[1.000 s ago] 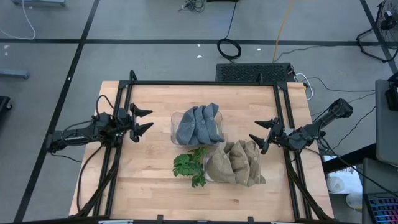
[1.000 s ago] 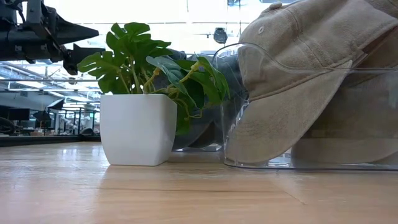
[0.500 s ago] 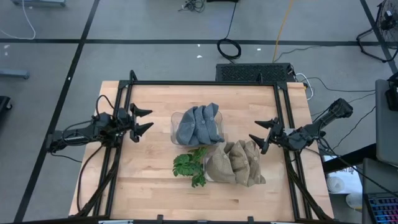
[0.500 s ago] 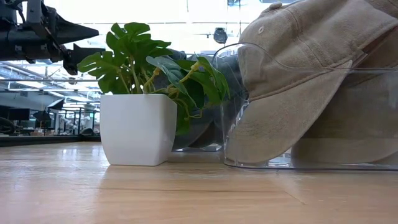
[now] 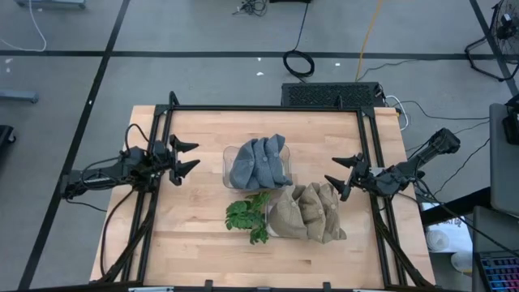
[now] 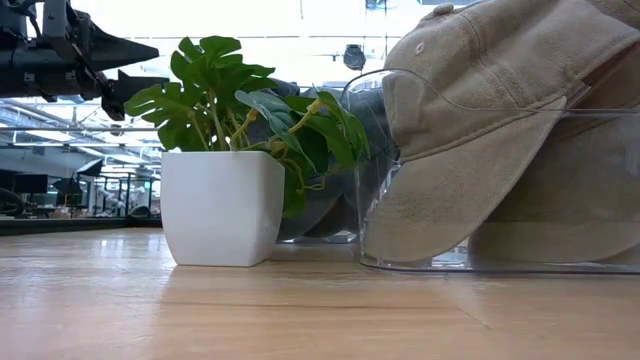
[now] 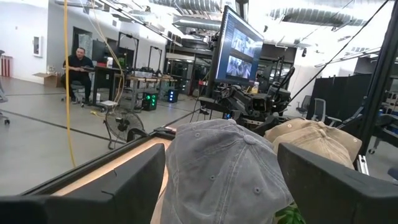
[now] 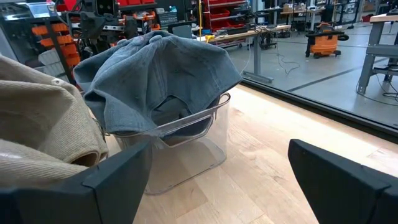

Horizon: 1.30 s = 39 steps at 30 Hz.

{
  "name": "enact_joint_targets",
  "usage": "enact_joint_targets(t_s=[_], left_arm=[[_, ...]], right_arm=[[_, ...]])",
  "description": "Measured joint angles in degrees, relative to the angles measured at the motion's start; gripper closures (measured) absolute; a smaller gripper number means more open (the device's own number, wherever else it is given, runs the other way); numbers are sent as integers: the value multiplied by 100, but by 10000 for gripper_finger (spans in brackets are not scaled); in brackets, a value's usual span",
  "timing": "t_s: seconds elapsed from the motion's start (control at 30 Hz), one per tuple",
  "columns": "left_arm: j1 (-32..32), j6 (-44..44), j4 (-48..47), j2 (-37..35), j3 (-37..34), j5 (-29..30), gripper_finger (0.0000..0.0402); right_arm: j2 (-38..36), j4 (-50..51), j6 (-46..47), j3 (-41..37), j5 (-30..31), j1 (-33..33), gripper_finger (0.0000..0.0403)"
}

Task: Pick & Place hat
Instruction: Return to Home Position

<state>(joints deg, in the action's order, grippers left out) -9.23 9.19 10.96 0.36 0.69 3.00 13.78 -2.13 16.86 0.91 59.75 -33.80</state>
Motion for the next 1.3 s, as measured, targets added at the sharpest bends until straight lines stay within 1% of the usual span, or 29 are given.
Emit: enact_joint_targets(t_s=[0.17,0.5,0.83,1.13,1.3], left_arm=[[0,0,0,0,0,1,76],[0,2,0,0,0,-1,91],[0,2,0,0,2,-1,80],[0,2,-2,0,2,-1,91],[0,2,-2,0,2,-1,87]], right_arm=[[0,-1,0,0,-2,0,41],[0,-1,0,0,-2,0,41],[0,0,0,0,-2,0,41],[0,0,0,0,-2,1,41],[0,0,0,0,-2,0,41]])
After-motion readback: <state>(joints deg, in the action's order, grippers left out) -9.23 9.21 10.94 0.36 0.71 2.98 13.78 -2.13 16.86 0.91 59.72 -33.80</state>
